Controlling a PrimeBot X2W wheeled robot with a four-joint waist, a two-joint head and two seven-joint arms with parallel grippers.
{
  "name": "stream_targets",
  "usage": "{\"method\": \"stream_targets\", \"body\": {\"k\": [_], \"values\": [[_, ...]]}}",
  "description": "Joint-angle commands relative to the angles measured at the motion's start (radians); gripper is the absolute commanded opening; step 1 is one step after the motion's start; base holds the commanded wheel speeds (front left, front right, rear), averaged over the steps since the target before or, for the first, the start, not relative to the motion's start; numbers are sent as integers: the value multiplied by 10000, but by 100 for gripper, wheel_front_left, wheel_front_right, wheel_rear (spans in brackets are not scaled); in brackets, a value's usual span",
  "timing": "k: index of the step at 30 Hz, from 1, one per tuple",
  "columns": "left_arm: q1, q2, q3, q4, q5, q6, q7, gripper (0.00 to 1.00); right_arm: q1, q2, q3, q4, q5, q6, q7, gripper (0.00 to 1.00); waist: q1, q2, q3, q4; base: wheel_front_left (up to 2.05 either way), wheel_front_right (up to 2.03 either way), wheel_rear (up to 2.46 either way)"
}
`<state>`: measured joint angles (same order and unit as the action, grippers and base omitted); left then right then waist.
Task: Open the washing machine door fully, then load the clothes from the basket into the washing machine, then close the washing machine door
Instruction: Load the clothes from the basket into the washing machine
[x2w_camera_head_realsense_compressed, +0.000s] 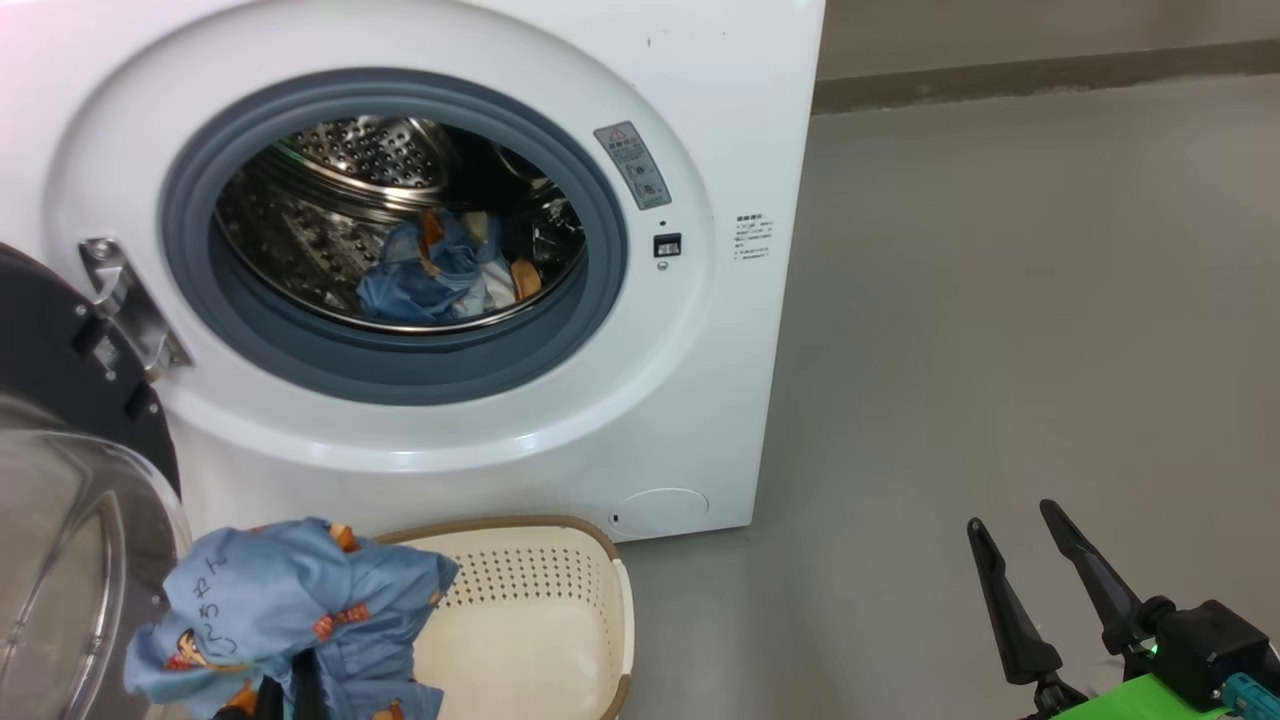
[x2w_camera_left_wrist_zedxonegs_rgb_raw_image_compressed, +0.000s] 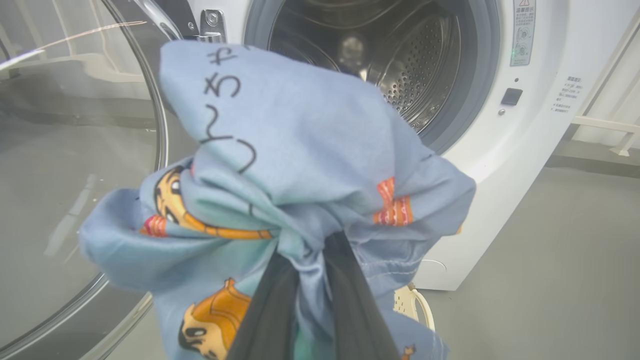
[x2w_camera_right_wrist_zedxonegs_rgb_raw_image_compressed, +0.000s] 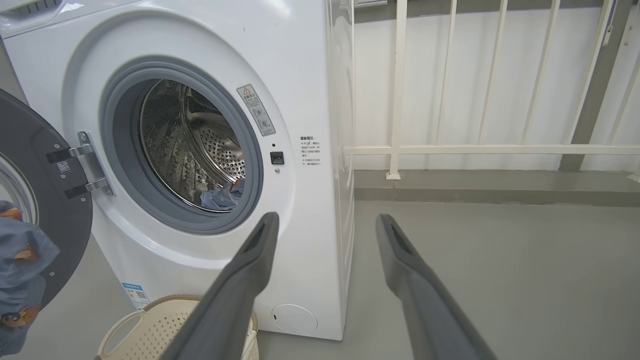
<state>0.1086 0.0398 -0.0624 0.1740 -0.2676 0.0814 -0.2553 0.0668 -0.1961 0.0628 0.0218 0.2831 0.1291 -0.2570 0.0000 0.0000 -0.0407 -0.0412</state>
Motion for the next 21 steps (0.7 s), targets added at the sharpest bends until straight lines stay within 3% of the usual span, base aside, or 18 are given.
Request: {"method": "stream_targets", "body": {"k": [1, 10, 21], "values": [[-387, 148, 240, -269, 134, -64, -64, 0, -67, -126, 277, -242, -60, 16, -48, 100, 0, 0, 118, -126, 0, 0, 0], [-1691, 288, 24, 165, 385, -117, -54, 0, -491, -102, 672, -335, 64, 16, -48, 100, 0, 0, 1008, -864, 0, 0, 0], [-5196, 850, 119, 1634, 857, 221, 123, 0, -1654, 275, 932, -295, 565, 16, -48, 100, 0, 0, 2999, -2012, 0, 0, 0]]}}
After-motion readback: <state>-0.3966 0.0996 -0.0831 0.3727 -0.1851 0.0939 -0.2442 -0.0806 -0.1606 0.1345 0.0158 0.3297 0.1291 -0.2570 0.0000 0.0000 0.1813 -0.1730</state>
